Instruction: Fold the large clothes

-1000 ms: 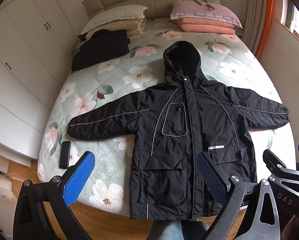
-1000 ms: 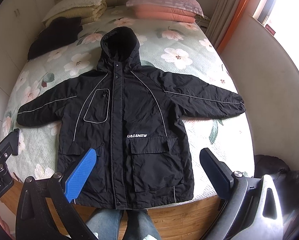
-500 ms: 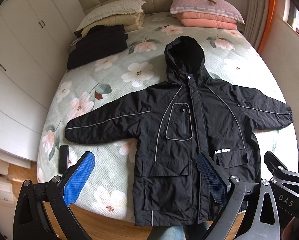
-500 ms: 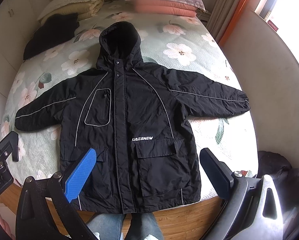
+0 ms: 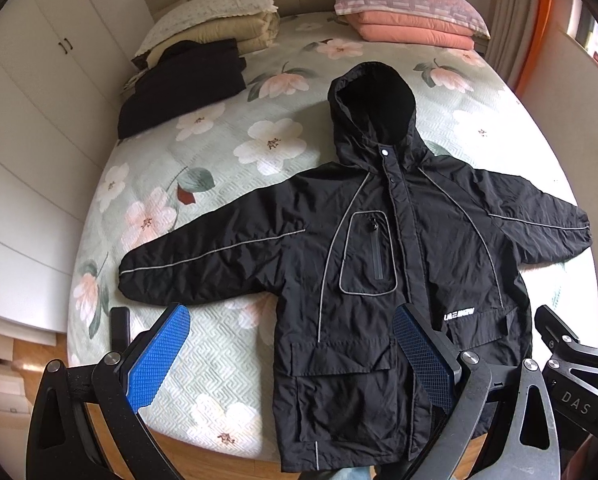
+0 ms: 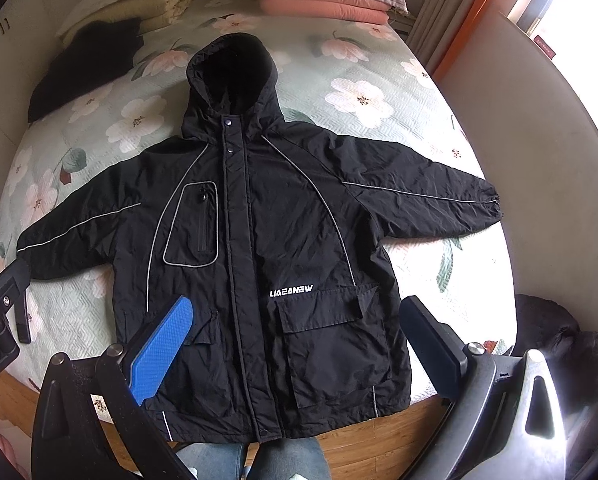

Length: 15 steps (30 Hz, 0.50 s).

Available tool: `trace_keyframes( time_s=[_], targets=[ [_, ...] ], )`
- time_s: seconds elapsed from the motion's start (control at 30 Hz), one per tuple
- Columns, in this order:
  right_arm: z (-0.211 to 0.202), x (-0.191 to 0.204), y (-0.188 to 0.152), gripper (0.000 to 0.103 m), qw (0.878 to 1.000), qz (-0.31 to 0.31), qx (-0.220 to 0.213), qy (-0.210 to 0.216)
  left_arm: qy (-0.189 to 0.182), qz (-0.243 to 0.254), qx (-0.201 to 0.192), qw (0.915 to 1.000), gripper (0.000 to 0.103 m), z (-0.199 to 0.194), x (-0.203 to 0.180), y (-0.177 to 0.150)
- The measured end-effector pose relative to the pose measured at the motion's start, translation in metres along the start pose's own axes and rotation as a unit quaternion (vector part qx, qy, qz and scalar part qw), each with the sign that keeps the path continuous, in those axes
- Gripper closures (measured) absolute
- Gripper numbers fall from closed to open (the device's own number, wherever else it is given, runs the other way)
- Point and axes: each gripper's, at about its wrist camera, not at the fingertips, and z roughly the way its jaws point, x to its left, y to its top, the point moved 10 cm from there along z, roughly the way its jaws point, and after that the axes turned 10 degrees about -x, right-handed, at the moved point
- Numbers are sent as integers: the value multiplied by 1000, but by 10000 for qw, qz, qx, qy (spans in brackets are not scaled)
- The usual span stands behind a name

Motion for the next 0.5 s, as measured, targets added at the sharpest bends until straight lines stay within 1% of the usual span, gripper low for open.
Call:
trace_keyframes(
  time_s=[0.23, 0.37, 0.5],
  targets=[
    [10, -13, 4, 0, 9999, 31, 47, -143, -22, 20, 72, 10000, 1, 17, -7, 10],
    [19, -28, 4, 0, 9999, 24, 88, -139, -28, 81, 74, 9999, 1, 20, -26, 15],
    [35, -55, 11, 0, 9999, -78, 73, -112, 69, 43, 91, 9999, 1, 23, -53, 21]
  ],
)
